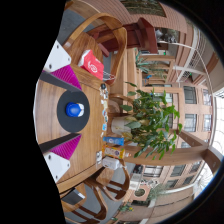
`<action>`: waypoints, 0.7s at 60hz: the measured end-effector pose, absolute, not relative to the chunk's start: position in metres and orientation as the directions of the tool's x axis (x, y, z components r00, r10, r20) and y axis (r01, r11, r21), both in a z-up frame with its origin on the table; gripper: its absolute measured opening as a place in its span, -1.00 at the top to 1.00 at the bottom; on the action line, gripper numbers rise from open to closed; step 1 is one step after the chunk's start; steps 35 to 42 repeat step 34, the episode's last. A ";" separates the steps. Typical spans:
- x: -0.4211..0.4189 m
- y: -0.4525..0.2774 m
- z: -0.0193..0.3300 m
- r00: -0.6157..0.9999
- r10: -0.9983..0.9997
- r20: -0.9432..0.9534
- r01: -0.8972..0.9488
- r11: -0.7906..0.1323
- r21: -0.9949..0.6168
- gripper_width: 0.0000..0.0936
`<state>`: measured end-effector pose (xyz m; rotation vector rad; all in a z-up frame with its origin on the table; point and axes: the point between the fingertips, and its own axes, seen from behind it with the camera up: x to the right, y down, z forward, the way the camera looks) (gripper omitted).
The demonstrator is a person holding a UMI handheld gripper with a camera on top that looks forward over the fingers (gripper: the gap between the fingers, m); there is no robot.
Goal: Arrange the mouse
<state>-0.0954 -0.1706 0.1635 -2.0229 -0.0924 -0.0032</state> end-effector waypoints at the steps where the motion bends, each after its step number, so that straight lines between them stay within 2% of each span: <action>1: -0.095 -0.174 0.166 0.997 0.063 0.044 0.067 -0.435 -0.898 -0.83; 21: -0.101 -0.231 0.179 0.997 0.070 0.035 0.062 -0.440 -0.896 -0.83; 42: -0.101 -0.240 0.182 0.996 0.079 0.030 0.062 -0.437 -0.897 -0.83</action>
